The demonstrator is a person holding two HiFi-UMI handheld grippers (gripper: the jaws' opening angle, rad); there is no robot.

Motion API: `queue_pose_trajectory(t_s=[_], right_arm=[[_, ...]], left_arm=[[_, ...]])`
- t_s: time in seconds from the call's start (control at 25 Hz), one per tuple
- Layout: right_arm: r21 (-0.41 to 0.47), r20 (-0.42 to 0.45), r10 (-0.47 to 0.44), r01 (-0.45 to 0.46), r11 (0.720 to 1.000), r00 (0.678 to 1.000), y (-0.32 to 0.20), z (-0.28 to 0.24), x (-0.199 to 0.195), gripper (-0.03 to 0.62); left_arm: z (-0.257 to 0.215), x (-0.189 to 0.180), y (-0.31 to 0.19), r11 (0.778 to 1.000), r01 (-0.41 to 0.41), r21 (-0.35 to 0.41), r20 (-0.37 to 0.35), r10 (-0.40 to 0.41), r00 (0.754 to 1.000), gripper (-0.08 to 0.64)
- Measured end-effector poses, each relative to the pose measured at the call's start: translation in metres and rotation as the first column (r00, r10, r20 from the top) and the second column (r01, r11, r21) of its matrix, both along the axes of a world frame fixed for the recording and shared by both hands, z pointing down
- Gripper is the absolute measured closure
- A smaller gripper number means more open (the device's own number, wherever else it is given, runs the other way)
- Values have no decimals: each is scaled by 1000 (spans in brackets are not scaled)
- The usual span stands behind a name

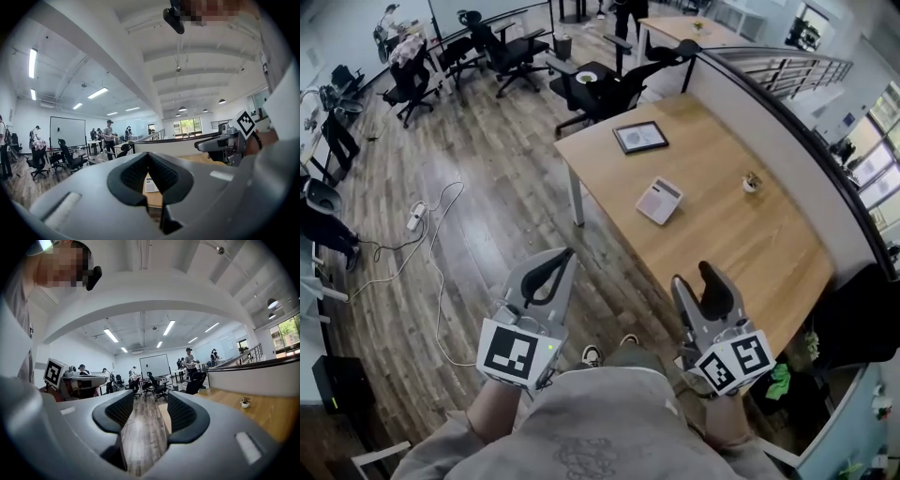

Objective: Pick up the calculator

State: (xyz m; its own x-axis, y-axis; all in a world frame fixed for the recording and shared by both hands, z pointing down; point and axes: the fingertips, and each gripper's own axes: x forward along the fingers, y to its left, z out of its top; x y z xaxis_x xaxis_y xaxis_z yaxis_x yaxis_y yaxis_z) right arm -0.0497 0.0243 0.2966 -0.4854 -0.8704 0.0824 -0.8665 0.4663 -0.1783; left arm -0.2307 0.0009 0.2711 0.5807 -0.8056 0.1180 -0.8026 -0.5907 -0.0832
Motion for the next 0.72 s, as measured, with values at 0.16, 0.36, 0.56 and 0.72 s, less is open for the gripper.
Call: queue_pose_trajectory(t_s=[0.16,0.36,0.56,0.72], right_arm=[[-28,12,25,-24,999,1000,-29,10,18,381],[-63,25,36,-34,997,999,-78,27,47,380],[-108,41,29,-24,994,999,-133,45,65,380],[-120,45,21,-16,993,999,-180,57,88,380]], left_arm=[[11,15,-34,1000,-13,-25,9,14,1000,558],[16,51,-85,998,-64,10,41,64,997,558],[29,69,-137,997,-37,-71,54,41,998,558],[40,93,-179,994,-51,-94,87,59,994,558]])
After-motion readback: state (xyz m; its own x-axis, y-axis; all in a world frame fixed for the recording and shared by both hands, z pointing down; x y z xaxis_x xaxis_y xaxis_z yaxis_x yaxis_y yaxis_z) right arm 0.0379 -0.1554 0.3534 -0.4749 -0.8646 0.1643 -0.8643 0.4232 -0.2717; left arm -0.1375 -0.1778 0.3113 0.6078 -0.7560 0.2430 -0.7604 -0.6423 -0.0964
